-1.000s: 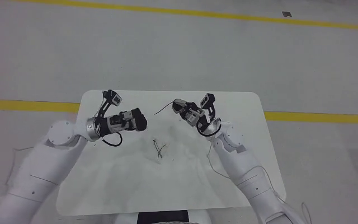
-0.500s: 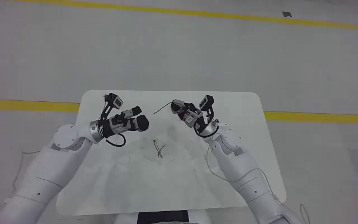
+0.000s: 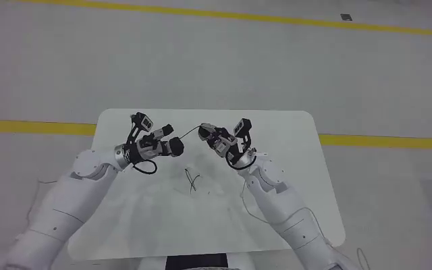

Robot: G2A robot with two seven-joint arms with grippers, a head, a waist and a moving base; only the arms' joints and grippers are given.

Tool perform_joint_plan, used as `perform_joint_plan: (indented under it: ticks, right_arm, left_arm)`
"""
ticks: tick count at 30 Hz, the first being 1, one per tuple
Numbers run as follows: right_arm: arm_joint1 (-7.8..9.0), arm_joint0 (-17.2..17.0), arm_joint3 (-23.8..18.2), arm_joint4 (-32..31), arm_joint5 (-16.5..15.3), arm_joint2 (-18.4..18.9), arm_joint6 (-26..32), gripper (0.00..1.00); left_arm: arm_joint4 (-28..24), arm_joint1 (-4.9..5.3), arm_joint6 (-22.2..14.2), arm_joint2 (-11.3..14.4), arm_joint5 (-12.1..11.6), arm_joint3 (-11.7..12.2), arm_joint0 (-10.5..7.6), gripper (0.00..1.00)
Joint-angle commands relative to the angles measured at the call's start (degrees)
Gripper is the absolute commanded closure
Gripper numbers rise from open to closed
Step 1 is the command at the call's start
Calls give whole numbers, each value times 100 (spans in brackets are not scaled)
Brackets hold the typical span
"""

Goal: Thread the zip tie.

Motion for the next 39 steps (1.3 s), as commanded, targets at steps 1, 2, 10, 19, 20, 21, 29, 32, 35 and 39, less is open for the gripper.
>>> perform_joint_plan:
  ticks: [1, 2, 10, 19, 20, 21, 29, 32, 35, 39]
  right_arm:
    - [0, 0, 1, 1, 2, -1, 1, 100]
    - [0, 0, 1, 1, 2, -1, 1, 100]
    - [-43, -157, -237, -158, 39, -101, -243, 100]
    - [-68, -221, -306, -269, 83, -145, -330, 100]
    - [-68, -221, -306, -269, 83, -145, -330, 100]
    - [-68, -221, -306, -269, 83, -145, -330, 100]
    - [-54, -335, -441, -794, 142, -140, -498, 100]
    - [-44, -385, -489, -1005, 168, -117, -549, 100]
    - [-38, -407, -530, -1107, 146, -112, -514, 100]
    - [-38, -407, -530, -1107, 146, -112, -514, 100]
  left_arm:
    - [-1, 0, 2, -1, 0, -1, 1, 0]
    - [8, -1, 35, 2, 7, -5, 5, 0]
    - [17, -45, 266, 140, 0, -83, 42, 0]
    - [36, -82, 282, 203, 0, -26, -8, 0]
    - [36, -82, 282, 203, 0, -26, -8, 0]
    - [36, -82, 282, 203, 0, -26, -8, 0]
    - [62, -87, 561, 190, 0, -131, 83, 0]
    - [85, -85, 530, 187, 12, -143, 85, 0]
    - [105, -81, 442, 191, 11, -145, 73, 0]
    - [105, -81, 442, 191, 11, -145, 73, 0]
